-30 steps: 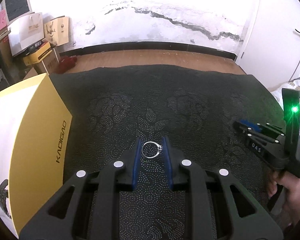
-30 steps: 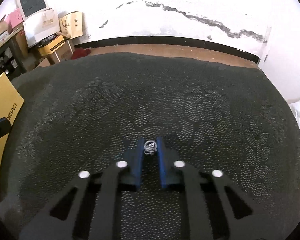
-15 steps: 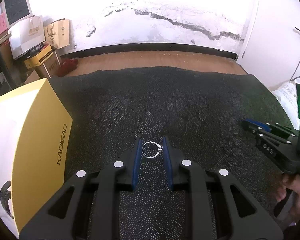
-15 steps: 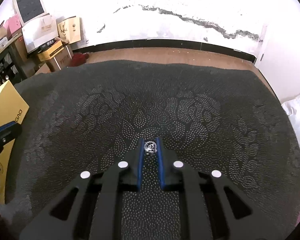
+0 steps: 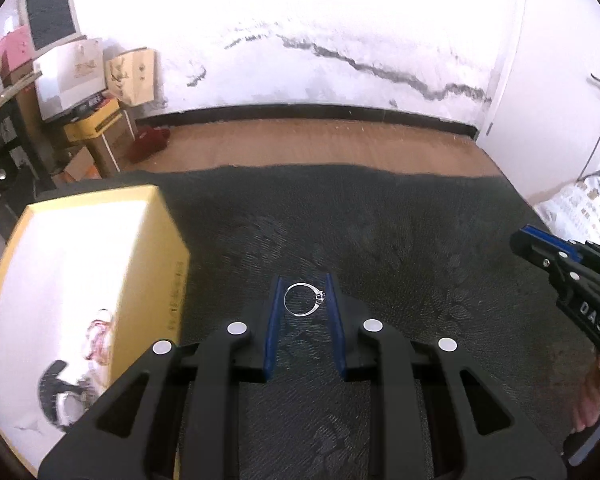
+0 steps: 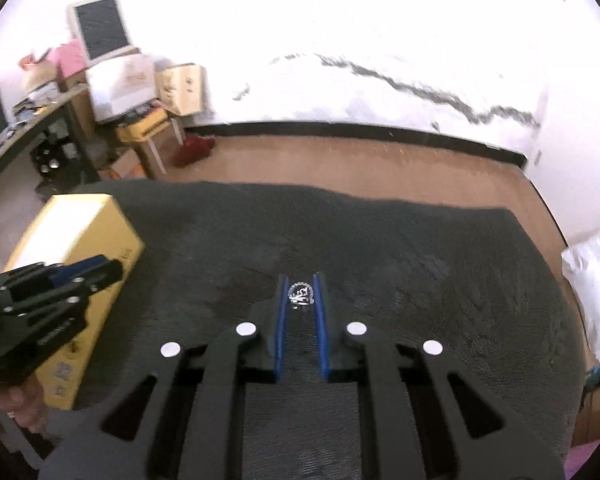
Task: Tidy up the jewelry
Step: 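Lower the ring into the box and open the left tool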
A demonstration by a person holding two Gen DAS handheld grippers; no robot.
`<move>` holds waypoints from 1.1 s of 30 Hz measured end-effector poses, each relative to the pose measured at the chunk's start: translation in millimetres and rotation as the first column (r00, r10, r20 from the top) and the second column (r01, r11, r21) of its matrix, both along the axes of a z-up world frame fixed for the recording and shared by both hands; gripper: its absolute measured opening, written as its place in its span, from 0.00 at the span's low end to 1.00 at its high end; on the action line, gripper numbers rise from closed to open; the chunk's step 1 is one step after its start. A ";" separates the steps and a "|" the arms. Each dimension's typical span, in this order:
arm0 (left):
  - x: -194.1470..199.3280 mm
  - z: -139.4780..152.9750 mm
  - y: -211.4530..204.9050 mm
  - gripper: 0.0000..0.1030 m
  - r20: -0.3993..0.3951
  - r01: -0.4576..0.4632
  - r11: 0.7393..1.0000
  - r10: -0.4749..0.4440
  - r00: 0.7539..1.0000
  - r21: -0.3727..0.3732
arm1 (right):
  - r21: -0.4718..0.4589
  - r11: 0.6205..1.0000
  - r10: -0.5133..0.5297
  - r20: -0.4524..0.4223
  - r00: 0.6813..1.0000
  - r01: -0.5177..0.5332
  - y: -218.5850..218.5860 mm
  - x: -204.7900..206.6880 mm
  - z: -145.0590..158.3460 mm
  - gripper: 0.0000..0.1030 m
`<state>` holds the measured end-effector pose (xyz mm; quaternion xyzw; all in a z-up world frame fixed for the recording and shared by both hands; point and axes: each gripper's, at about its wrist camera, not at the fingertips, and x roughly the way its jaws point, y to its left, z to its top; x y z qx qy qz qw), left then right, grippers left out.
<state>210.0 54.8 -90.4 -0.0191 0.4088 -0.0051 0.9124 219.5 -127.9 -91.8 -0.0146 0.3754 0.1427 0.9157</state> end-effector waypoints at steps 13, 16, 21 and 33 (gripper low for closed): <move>-64.6 49.9 105.6 0.21 0.056 -0.143 0.990 0.143 0.988 -0.007 | 0.021 0.979 0.198 0.093 0.976 -0.201 110.3 -64.5 74.0 0.13; -74.4 46.3 135.7 0.21 0.047 -0.184 0.983 0.184 0.982 -0.020 | 0.031 0.970 0.238 0.095 0.967 -0.242 144.5 -77.1 83.1 0.13; -86.1 29.6 184.1 0.21 0.019 -0.253 0.967 0.254 0.967 -0.024 | 0.019 0.949 0.311 0.070 0.948 -0.313 209.6 -89.6 86.2 0.13; -98.6 -28.8 262.3 0.21 -0.126 -0.345 0.937 0.337 0.933 -0.048 | -0.016 0.912 0.411 0.000 0.912 -0.411 327.7 -101.5 62.9 0.13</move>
